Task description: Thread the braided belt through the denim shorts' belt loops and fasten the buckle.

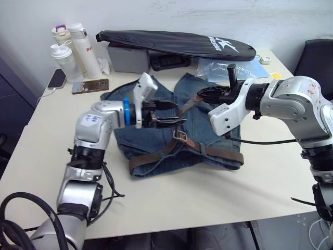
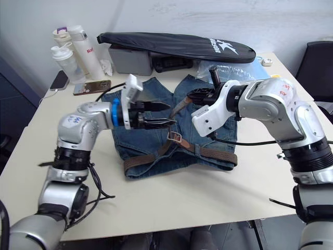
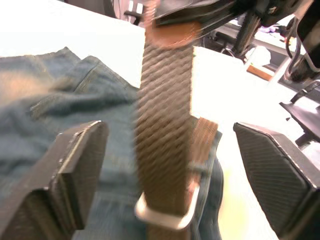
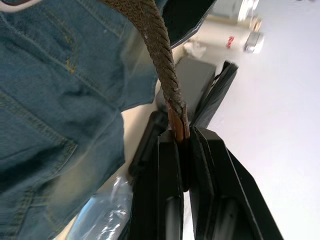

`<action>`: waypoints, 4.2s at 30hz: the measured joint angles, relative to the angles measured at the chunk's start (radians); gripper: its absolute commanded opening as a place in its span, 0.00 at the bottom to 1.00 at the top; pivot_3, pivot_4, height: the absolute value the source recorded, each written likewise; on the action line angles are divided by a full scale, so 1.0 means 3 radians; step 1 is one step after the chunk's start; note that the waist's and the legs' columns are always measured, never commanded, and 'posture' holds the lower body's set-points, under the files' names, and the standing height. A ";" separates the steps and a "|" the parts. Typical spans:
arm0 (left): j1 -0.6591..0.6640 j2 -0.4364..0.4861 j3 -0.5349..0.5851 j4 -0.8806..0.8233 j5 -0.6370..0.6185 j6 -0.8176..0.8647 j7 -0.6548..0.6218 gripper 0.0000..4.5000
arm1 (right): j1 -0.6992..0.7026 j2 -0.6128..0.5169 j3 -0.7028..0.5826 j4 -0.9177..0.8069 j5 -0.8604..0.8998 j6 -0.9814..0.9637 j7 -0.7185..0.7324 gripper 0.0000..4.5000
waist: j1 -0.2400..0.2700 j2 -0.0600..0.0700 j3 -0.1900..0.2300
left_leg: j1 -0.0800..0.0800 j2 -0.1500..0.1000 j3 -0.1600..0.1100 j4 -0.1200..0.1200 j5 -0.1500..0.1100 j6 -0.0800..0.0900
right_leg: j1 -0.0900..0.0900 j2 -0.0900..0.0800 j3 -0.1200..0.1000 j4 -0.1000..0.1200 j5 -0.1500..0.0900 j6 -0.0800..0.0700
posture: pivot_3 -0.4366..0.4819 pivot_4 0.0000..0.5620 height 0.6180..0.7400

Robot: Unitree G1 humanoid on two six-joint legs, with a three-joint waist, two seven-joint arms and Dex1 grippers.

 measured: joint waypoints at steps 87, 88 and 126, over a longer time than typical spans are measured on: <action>0.0285 -0.0594 0.1837 -0.0263 -0.1519 0.2059 0.2447 0.00 | 0.1685 0.0851 0.0091 -0.0620 0.2277 0.3662 -0.0235 0.01 | 0.0083 -0.0016 -0.0005 | 0.0007 0.0008 -0.0005 -0.0013 -0.0001 -0.0054 | 0.0014 0.0013 -0.0009 -0.0047 0.0003 0.0006 | 0.48 0.27 1.00; 0.0293 -0.0577 0.1840 -0.0250 -0.1522 0.2060 0.2447 0.00 | 0.1680 0.0851 0.0093 -0.0620 0.2276 0.3662 -0.0237 0.01 | 0.0082 -0.0016 -0.0005 | 0.0007 0.0008 -0.0006 -0.0014 -0.0001 -0.0054 | 0.0014 0.0013 -0.0009 -0.0047 0.0003 0.0007 | 0.48 0.27 1.00; 0.0533 -0.0640 0.1883 -0.0351 -0.1644 0.1991 0.2524 0.00 | 0.1220 0.1243 -0.0028 -0.0376 0.2534 0.3645 -0.0125 0.01 | 0.0076 -0.0019 0.0005 | 0.0003 0.0035 -0.0001 -0.0037 0.0004 -0.0069 | 0.0001 0.0029 -0.0009 -0.0056 0.0003 0.0006 | 0.48 0.27 1.00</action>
